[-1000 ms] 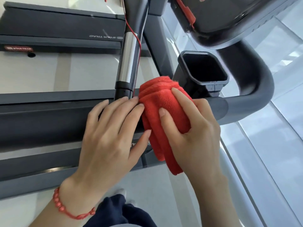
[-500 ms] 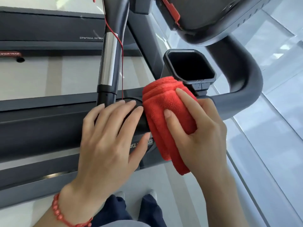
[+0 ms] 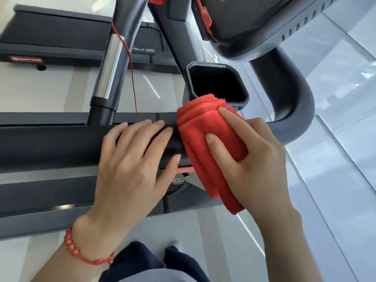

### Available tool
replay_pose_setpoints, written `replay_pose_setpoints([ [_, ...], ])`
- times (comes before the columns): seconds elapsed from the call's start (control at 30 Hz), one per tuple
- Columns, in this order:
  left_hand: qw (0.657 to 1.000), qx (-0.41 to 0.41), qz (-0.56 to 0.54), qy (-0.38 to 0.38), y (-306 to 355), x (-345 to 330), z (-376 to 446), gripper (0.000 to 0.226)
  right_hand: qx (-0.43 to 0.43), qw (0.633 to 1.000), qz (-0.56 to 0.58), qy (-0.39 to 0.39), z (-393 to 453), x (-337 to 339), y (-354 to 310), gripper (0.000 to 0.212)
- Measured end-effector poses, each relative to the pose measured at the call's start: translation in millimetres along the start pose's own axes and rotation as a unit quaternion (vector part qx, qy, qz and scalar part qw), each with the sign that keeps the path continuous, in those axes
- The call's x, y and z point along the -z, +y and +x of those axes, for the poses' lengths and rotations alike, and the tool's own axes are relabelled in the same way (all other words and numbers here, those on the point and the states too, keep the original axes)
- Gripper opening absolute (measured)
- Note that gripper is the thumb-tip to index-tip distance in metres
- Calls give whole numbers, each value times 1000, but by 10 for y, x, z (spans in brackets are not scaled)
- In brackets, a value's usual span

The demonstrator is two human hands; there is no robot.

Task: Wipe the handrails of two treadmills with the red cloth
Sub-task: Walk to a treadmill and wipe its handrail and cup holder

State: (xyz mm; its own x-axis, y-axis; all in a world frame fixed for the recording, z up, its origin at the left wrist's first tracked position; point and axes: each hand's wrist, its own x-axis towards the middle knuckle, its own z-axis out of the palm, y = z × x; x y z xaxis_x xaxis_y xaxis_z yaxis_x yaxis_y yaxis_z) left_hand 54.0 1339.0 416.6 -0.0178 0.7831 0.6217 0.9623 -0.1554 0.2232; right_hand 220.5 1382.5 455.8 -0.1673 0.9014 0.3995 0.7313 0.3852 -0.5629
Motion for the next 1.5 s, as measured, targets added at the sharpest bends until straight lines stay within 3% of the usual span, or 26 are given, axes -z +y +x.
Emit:
replay_pose_setpoints([
  [0.17, 1000, 19, 2, 21, 55, -35, 77, 32, 1, 998, 52, -41, 328, 315, 314, 38],
  [0.33, 999, 22, 18, 24, 73, -75, 224, 32, 83, 991, 32, -104, 815, 488, 514, 39],
  [0.5, 999, 21, 39, 20, 47, -133, 308, 32, 166, 959, -2, -230, 1164, 407, 596, 42],
  [0.73, 997, 25, 63, 23, 58, -201, 280, 34, 229, 920, -22, -317, 1432, 243, 534, 45],
  [1.2, 996, 7, 92, 11, 16, -224, 285, 36, 268, 898, -23, -349, 1581, 185, 486, 45],
  [1.5, 997, -17, 78, -12, 19, -178, 176, 35, 237, 926, 2, -293, 1630, -7, 403, 42],
])
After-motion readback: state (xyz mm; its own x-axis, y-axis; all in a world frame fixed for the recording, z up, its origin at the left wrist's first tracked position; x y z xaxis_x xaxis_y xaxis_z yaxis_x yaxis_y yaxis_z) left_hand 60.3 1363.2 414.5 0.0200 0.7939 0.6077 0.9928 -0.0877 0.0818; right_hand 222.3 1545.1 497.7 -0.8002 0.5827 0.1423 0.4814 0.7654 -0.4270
